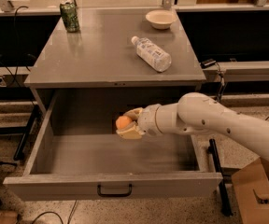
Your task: Pick orange from top drawer and place on counter
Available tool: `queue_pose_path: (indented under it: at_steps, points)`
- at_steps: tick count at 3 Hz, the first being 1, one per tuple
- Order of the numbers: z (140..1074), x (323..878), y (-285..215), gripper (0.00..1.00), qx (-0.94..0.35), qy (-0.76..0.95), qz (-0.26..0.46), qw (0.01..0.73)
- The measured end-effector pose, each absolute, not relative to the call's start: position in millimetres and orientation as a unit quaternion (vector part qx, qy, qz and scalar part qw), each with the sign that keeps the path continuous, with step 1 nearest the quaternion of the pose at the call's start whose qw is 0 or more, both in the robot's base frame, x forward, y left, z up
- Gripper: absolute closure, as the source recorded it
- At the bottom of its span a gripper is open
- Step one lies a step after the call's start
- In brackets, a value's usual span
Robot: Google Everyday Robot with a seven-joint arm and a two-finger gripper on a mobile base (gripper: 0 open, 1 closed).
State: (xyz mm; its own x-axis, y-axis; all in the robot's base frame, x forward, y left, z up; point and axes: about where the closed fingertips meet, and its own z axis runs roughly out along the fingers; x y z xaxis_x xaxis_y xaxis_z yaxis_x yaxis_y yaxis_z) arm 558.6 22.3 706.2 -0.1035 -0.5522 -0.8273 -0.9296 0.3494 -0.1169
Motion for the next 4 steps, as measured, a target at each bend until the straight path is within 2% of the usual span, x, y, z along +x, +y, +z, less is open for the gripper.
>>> queue_pose_path:
  at_steps: [3,4]
  points:
    - [801.0,576.4,-31.1,1.0,-0.536,0.674,0.197,0.469]
    - [842.7,574.5,-42.4,1.0,-0.546,0.641,0.177,0.51]
